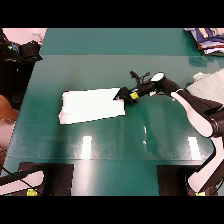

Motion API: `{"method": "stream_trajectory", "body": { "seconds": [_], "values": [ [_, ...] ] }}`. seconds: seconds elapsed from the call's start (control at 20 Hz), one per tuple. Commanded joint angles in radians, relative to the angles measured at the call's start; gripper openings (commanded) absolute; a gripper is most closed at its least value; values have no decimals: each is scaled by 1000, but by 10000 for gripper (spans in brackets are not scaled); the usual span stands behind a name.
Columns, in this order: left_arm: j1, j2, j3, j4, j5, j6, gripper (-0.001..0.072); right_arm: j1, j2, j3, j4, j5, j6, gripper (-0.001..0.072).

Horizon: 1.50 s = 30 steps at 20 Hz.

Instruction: Fold the shirts.

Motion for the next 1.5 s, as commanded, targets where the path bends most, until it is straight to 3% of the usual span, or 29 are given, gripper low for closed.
{"method": "stream_trajectory", "body": {
  "seconds": [0.0,0.15,0.4,0.8,1.1,1.45],
  "values": [
    [1,0,0,-2,1,0,27,61,-18,-8,3,-73,-1,451],
    [-26,0,0,-23,-4,0,26,68,8,-8,1,-135,-76,10],
    [-213,0,0,-23,18,0,26,-61,152,-8,-55,-225,-113,12],
    [-429,0,0,-24,109,-1,27,-613,431,-8,-138,-241,-113,12],
    [-500,0,0,-30,109,-5,27,-921,435,-8,-135,-256,-113,11],
    [-500,-6,0,-41,110,-31,27,-991,406,98,-128,-275,-115,11]
  ]
}}
